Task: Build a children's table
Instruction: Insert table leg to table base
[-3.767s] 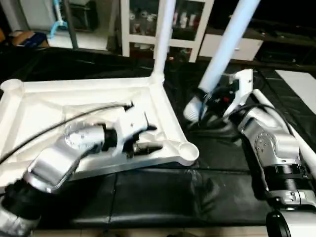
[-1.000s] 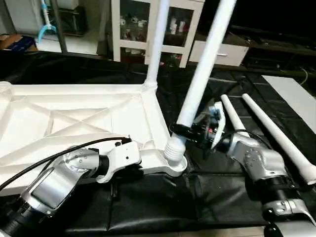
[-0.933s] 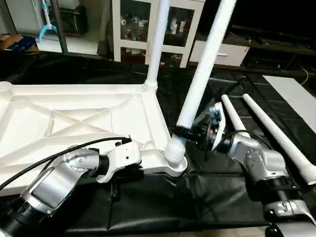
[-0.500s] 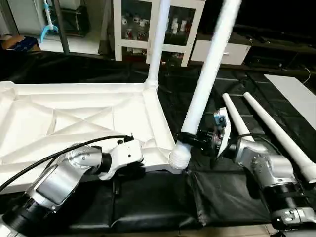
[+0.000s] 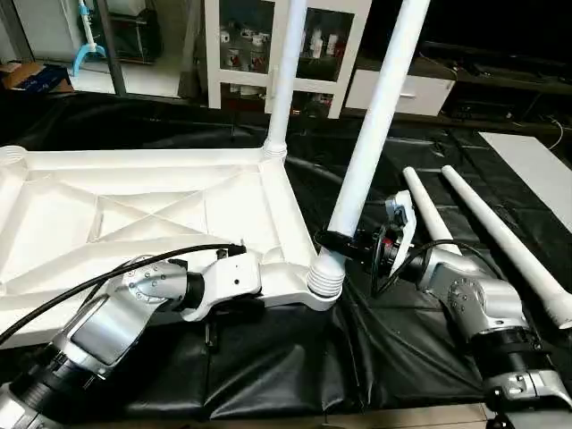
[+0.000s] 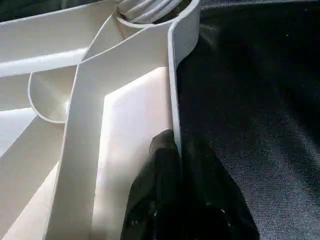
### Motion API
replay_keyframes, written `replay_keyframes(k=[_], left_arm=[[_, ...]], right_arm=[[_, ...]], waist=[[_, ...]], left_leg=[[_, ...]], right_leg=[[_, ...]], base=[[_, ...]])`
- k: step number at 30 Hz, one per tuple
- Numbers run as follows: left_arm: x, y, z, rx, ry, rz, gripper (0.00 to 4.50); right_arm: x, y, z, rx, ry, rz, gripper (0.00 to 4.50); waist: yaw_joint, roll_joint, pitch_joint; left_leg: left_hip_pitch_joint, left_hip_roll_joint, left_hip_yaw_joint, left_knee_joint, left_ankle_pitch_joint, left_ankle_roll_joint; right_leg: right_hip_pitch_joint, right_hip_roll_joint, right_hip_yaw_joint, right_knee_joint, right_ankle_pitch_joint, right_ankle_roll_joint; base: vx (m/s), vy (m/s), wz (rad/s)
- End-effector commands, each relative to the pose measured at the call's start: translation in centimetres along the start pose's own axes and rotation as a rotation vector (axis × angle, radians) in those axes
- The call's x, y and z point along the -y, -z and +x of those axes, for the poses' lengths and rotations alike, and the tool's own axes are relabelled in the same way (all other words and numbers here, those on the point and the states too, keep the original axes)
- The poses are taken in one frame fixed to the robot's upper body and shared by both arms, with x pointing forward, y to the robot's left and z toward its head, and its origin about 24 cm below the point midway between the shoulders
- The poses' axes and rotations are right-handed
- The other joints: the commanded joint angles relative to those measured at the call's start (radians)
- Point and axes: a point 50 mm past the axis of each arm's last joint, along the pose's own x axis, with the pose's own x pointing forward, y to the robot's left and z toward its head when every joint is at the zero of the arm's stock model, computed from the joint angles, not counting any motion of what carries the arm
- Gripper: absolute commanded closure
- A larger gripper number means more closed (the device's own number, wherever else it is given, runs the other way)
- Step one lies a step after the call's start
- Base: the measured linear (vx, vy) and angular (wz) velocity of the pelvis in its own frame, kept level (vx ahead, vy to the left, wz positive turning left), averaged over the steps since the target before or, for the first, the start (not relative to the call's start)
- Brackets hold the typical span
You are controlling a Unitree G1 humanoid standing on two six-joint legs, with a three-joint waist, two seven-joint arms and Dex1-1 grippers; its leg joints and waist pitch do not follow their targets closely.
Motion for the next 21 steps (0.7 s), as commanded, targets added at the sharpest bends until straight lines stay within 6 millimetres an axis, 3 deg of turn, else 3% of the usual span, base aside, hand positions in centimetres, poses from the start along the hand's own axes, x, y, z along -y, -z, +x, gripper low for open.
replay_keyframes(k=[1, 8, 11, 14, 21], left_arm=[[-0.1, -0.1, 0.3, -0.029, -0.005, 0.038, 4.5], [-0.5, -0.4, 0.1, -0.021, -0.012, 0.05, 4.5], [-0.6, -0.3, 0.1, -0.023, -0.008, 0.052, 4.5], [-0.6, -0.4, 0.1, -0.02, -0.007, 0.05, 4.5], [-0.6, -0.3, 0.1, -0.018, -0.006, 0.045, 4.5]], right_arm=[[0.0, 0.1, -0.6, 0.019, 0.018, -0.012, 2.62], [0.0, -0.3, -1.2, 0.066, 0.022, -0.072, 2.62], [0.1, 0.1, -1.5, 0.05, 0.031, -0.08, 2.62], [0.4, 0.7, -1.7, 0.024, 0.061, -0.082, 2.62], [0.9, 1.8, -2.2, 0.005, 0.121, -0.107, 2.62]], waist=[[-0.006, 0.015, -0.033], [-0.005, 0.017, -0.034], [-0.007, 0.022, -0.034], [-0.007, 0.02, -0.035], [-0.009, 0.019, -0.031]], left_leg=[[0.024, 0.026, -0.024, -0.096, -0.463, -0.044], [0.023, 0.029, -0.024, -0.098, -0.465, -0.041], [0.019, 0.03, -0.025, -0.102, -0.462, -0.042], [0.019, 0.03, -0.023, -0.103, -0.459, -0.043], [0.023, 0.029, -0.024, -0.102, -0.48, -0.041]], right_leg=[[0.005, -0.071, 0.031, -0.113, -0.663, -0.052], [0.002, -0.07, 0.032, -0.111, -0.634, -0.063], [0.005, -0.07, 0.033, -0.107, -0.608, -0.073], [0.006, -0.069, 0.034, -0.106, -0.584, -0.085], [0.002, -0.073, 0.032, -0.116, -0.644, -0.064]], base=[[0.0, 0.0, 0.0], [0.0, 0.0, 0.0], [0.0, 0.0, 0.0], [0.0, 0.0, 0.0], [0.0, 0.0, 0.0]])
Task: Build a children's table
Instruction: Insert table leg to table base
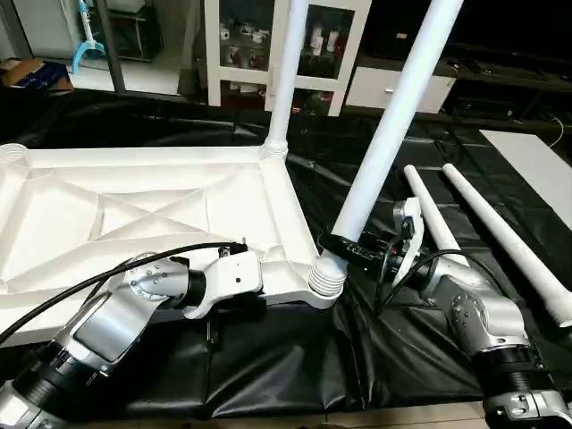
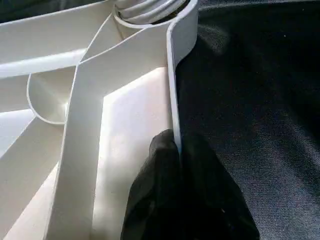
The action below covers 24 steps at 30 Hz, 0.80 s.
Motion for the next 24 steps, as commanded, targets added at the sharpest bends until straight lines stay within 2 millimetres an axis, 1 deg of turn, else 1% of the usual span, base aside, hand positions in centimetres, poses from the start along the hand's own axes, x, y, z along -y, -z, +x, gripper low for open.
replay_keyframes(k=[1, 3, 6, 7, 8, 9, 10, 11, 13, 15, 16, 18, 20, 21, 24], left_arm=[[-0.3, -0.2, 0.0, -0.023, -0.009, 0.037, 4.5], [-0.3, -0.2, 0.0, -0.021, -0.005, 0.033, 4.5], [-0.3, -0.1, -0.1, -0.025, 0.003, 0.035, 4.5], [-0.3, -0.1, -0.1, -0.025, 0.003, 0.035, 4.5], [-0.3, 0.0, -0.1, -0.027, 0.007, 0.036, 4.5], [-0.3, 0.0, -0.1, -0.028, 0.008, 0.036, 4.5], [-0.3, 0.0, -0.1, -0.029, 0.009, 0.037, 4.5], [-0.3, 0.0, -0.1, -0.031, 0.01, 0.037, 4.5], [-0.3, 0.0, -0.1, -0.034, 0.01, 0.039, 4.5], [-0.3, 0.0, -0.1, -0.036, 0.011, 0.041, 4.5], [-0.3, 0.0, -0.1, -0.036, 0.012, 0.041, 4.5], [-0.3, 0.0, -0.2, -0.037, 0.012, 0.041, 4.5], [-0.2, 0.1, -0.2, -0.046, 0.018, 0.042, 4.5], [-0.2, 0.1, -0.2, -0.048, 0.019, 0.043, 4.5], [-0.2, 0.1, -0.2, -0.05, 0.021, 0.044, 4.5]], right_arm=[[1.1, 1.3, -1.7, -0.062, 0.122, -0.013, 2.62], [1.2, 1.6, -1.8, -0.078, 0.136, -0.032, 2.62], [1.1, 1.6, -1.6, -0.091, 0.138, -0.046, 2.62], [1.1, 1.6, -1.6, -0.091, 0.138, -0.046, 2.62], [1.2, 1.5, -1.5, -0.089, 0.147, -0.035, 2.62], [1.3, 1.5, -1.5, -0.091, 0.151, -0.031, 2.62], [1.4, 1.5, -1.4, -0.097, 0.157, -0.02, 2.62], [1.4, 1.6, -1.4, -0.112, 0.155, -0.009, 2.62], [1.2, 2.0, -1.4, -0.146, 0.129, -0.015, 2.62], [1.0, 2.1, -1.3, -0.174, 0.095, -0.035, 2.62], [0.9, 2.2, -1.3, -0.181, 0.086, -0.042, 2.62], [0.8, 2.1, -1.3, -0.188, 0.077, -0.054, 2.62], [0.4, 1.8, -1.0, -0.218, 0.028, -0.104, 2.62], [0.4, 1.7, -0.9, -0.223, 0.021, -0.112, 2.62], [0.4, 1.2, -0.7, -0.228, 0.008, -0.133, 2.62]], waist=[[-0.008, 0.018, -0.032], [-0.01, 0.017, -0.035], [-0.012, 0.018, -0.034], [-0.012, 0.023, -0.034], [-0.013, 0.02, -0.036], [-0.013, 0.021, -0.036], [-0.013, 0.023, -0.039], [-0.013, 0.021, -0.038], [-0.013, 0.022, -0.036], [-0.013, 0.021, -0.035], [-0.012, 0.02, -0.036], [-0.012, 0.019, -0.036], [-0.011, 0.019, -0.038], [-0.01, 0.021, -0.039], [-0.011, 0.02, -0.039]], left_leg=[[0.027, 0.03, -0.024, -0.1, -0.483, -0.041], [0.027, 0.03, -0.026, -0.103, -0.488, -0.041], [0.028, 0.031, -0.028, -0.105, -0.501, -0.043], [0.028, 0.031, -0.028, -0.106, -0.502, -0.044], [0.028, 0.031, -0.027, -0.108, -0.5, -0.043], [0.029, 0.031, -0.027, -0.109, -0.498, -0.044], [0.029, 0.031, -0.026, -0.11, -0.49, -0.043], [0.028, 0.031, -0.026, -0.111, -0.484, -0.043], [0.031, 0.031, -0.025, -0.11, -0.497, -0.044], [0.034, 0.03, -0.025, -0.109, -0.505, -0.044], [0.036, 0.03, -0.026, -0.107, -0.506, -0.043], [0.036, 0.03, -0.025, -0.107, -0.502, -0.041], [0.035, 0.031, -0.026, -0.108, -0.496, -0.041], [0.035, 0.031, -0.026, -0.108, -0.495, -0.041], [0.035, 0.032, -0.025, -0.108, -0.496, -0.042]], right_leg=[[0.004, -0.073, 0.032, -0.109, -0.647, -0.063], [0.007, -0.073, 0.029, -0.11, -0.644, -0.061], [0.007, -0.071, 0.029, -0.111, -0.638, -0.063], [0.007, -0.071, 0.029, -0.11, -0.631, -0.066], [0.01, -0.071, 0.028, -0.111, -0.615, -0.071], [0.011, -0.071, 0.027, -0.111, -0.608, -0.073], [0.014, -0.071, 0.027, -0.11, -0.591, -0.079], [0.015, -0.071, 0.028, -0.111, -0.584, -0.081], [0.011, -0.07, 0.027, -0.113, -0.595, -0.083], [0.011, -0.072, 0.026, -0.117, -0.622, -0.074], [0.01, -0.073, 0.025, -0.119, -0.633, -0.07], [0.01, -0.074, 0.025, -0.12, -0.638, -0.068], [0.012, -0.073, 0.025, -0.117, -0.625, -0.068], [0.012, -0.073, 0.026, -0.117, -0.619, -0.071], [0.012, -0.071, 0.026, -0.114, -0.604, -0.08]], base=[[0.0, 0.0, 0.0], [0.0, 0.0, 0.0], [0.0, 0.0, 0.0], [0.0, 0.0, 0.0], [0.0, 0.0, 0.0], [0.0, 0.0, 0.0], [0.0, 0.0, 0.0], [0.0, 0.0, 0.0], [0.0, 0.0, 0.0], [0.0, 0.0, 0.0], [0.0, 0.0, 0.0], [0.0, 0.0, 0.0], [0.0, 0.0, 0.0], [0.0, 0.0, 0.0], [0.0, 0.0, 0.0]])
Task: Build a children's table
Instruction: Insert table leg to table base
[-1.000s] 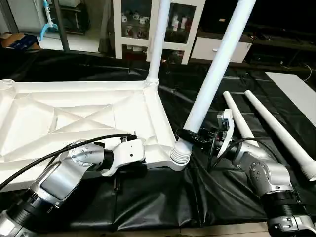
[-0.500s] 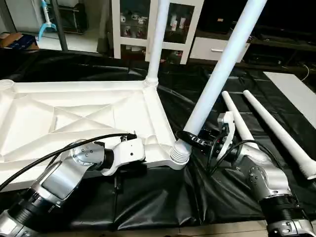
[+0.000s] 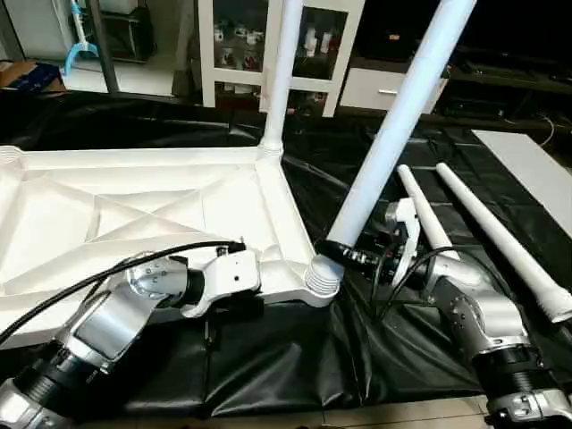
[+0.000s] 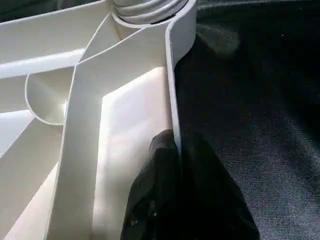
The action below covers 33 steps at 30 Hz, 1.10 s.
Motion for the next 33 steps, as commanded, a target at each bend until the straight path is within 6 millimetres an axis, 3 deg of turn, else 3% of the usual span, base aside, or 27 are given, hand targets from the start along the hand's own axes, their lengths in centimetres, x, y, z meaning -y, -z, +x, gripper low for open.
replay_keyframes(k=[1, 8, 16, 19, 22, 24, 33], left_arm=[[-0.1, -0.1, -0.1, -0.036, 0.012, 0.052, 4.5], [0.0, -0.1, 0.0, -0.046, 0.015, 0.056, 4.5], [0.0, 0.0, 0.0, -0.049, 0.021, 0.051, 4.5], [0.1, 0.0, 0.0, -0.052, 0.024, 0.049, 4.5], [0.2, 0.1, 0.0, -0.052, 0.026, 0.049, 4.5], [0.2, 0.0, 0.0, -0.052, 0.026, 0.049, 4.5], [0.1, 0.0, 0.1, -0.05, 0.02, 0.053, 4.5]], right_arm=[[0.5, 1.9, -1.0, -0.139, 0.053, 0.013, 2.62], [0.7, 2.0, -0.2, -0.158, 0.071, 0.001, 2.62], [1.6, 2.9, -0.8, -0.159, 0.152, 0.088, 2.62], [2.1, 3.1, -1.5, -0.142, 0.199, 0.123, 2.62], [2.6, 3.3, -2.2, -0.121, 0.241, 0.154, 2.62], [2.6, 3.4, -2.4, -0.113, 0.247, 0.16, 2.62], [1.3, 4.4, -3.4, -0.01, 0.277, 0.158, 2.62]], waist=[[-0.008, 0.023, -0.038], [-0.011, 0.023, -0.037], [-0.013, 0.024, -0.035], [-0.017, 0.028, -0.03], [-0.023, 0.033, -0.029], [-0.024, 0.032, -0.03], [-0.022, 0.03, -0.027]], left_leg=[[0.027, 0.033, -0.025, -0.095, -0.496, -0.042], [0.029, 0.032, -0.026, -0.093, -0.507, -0.045], [0.034, 0.031, -0.029, -0.092, -0.534, -0.047], [0.042, 0.031, -0.033, -0.093, -0.582, -0.051], [0.05, 0.034, -0.039, -0.097, -0.631, -0.055], [0.046, 0.035, -0.04, -0.101, -0.627, -0.058], [0.046, 0.032, -0.038, -0.101, -0.617, -0.05]], right_leg=[[0.005, -0.071, 0.03, -0.092, -0.602, -0.081], [0.005, -0.072, 0.027, -0.095, -0.62, -0.077], [0.002, -0.072, 0.021, -0.101, -0.645, -0.069], [-0.001, -0.07, 0.009, -0.11, -0.665, -0.06], [0.005, -0.071, -0.006, -0.117, -0.642, -0.06], [0.01, -0.072, -0.005, -0.114, -0.619, -0.066], [0.004, -0.077, -0.001, -0.119, -0.655, -0.055]], base=[[0.0, 0.0, 0.0], [0.0, 0.0, 0.0], [0.0, 0.0, 0.0], [0.0, 0.0, 0.0], [0.0, 0.0, 0.0], [0.0, 0.0, 0.0], [0.0, 0.0, 0.0]])
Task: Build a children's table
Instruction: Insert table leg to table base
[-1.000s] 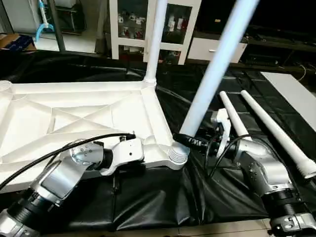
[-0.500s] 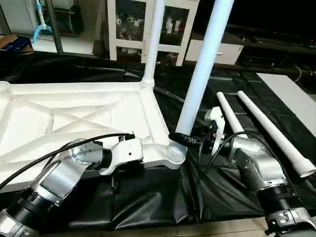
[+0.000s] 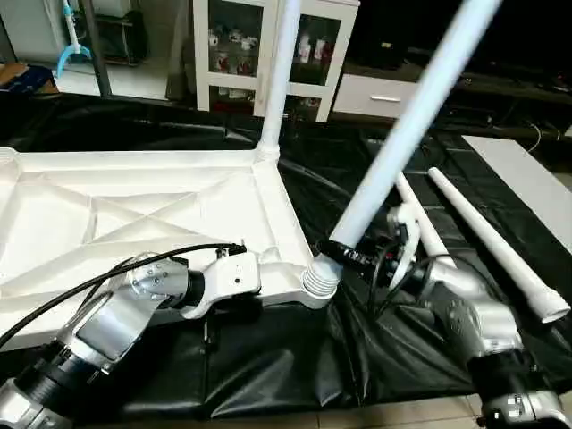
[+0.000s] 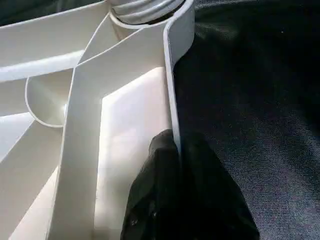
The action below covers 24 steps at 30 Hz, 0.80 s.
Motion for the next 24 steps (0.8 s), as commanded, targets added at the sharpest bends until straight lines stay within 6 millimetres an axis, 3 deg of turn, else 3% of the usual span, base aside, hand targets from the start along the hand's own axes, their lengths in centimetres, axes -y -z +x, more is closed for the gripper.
replay_keyframes(k=[1, 9, 12, 13, 17, 23, 24], left_arm=[[0.0, -0.2, -0.1, -0.025, 0.019, 0.048, 4.5], [-0.1, -0.2, -0.1, -0.03, 0.023, 0.054, 4.5], [-0.1, -0.2, -0.1, -0.032, 0.024, 0.056, 4.5], [-0.1, -0.2, 0.0, -0.032, 0.024, 0.056, 4.5], [0.0, -0.2, 0.0, -0.033, 0.026, 0.055, 4.5], [0.0, -0.2, 0.0, -0.035, 0.027, 0.053, 4.5], [0.0, -0.2, 0.0, -0.035, 0.027, 0.053, 4.5]], right_arm=[[1.5, 2.0, -2.8, -0.086, 0.187, 0.008, 2.62], [0.2, 3.6, -2.6, -0.245, 0.099, -0.071, 2.62], [-0.1, 3.7, -2.3, -0.282, 0.064, -0.095, 2.62], [-0.2, 3.7, -2.2, -0.292, 0.053, -0.102, 2.62], [-0.3, 3.7, -1.8, -0.331, 0.011, -0.126, 2.62], [-0.3, 2.5, -0.8, -0.342, -0.043, -0.163, 2.62], [-0.4, 2.3, -0.6, -0.341, -0.054, -0.167, 2.62]], waist=[[-0.013, 0.03, -0.027], [-0.02, 0.032, -0.022], [-0.028, 0.035, -0.02], [-0.03, 0.037, -0.015], [-0.035, 0.039, -0.015], [-0.043, 0.037, -0.005], [-0.043, 0.039, -0.007]], left_leg=[[0.037, 0.03, -0.03, -0.099, -0.619, -0.051], [0.041, 0.028, -0.035, -0.101, -0.66, -0.047], [0.043, 0.034, -0.04, -0.11, -0.693, -0.053], [0.05, 0.036, -0.041, -0.114, -0.718, -0.058], [0.043, 0.037, -0.05, -0.12, -0.735, -0.067], [0.06, 0.037, -0.054, -0.127, -0.807, -0.074], [0.057, 0.037, -0.055, -0.128, -0.805, -0.073]], right_leg=[[-0.008, -0.071, 0.022, -0.1, -0.655, -0.053], [-0.008, -0.071, 0.008, -0.112, -0.699, -0.031], [0.004, -0.075, -0.013, -0.115, -0.663, -0.035], [0.001, -0.074, -0.019, -0.119, -0.657, -0.037], [0.016, -0.082, -0.025, -0.116, -0.654, -0.037], [0.015, -0.08, -0.053, -0.133, -0.697, -0.015], [0.024, -0.082, -0.058, -0.132, -0.703, -0.008]], base=[[0.0, 0.0, 0.0], [0.0, 0.0, 0.0], [0.0, 0.0, 0.0], [0.0, 0.0, 0.0], [0.0, 0.0, 0.0], [0.0, 0.0, 0.0], [0.0, 0.0, 0.0]])
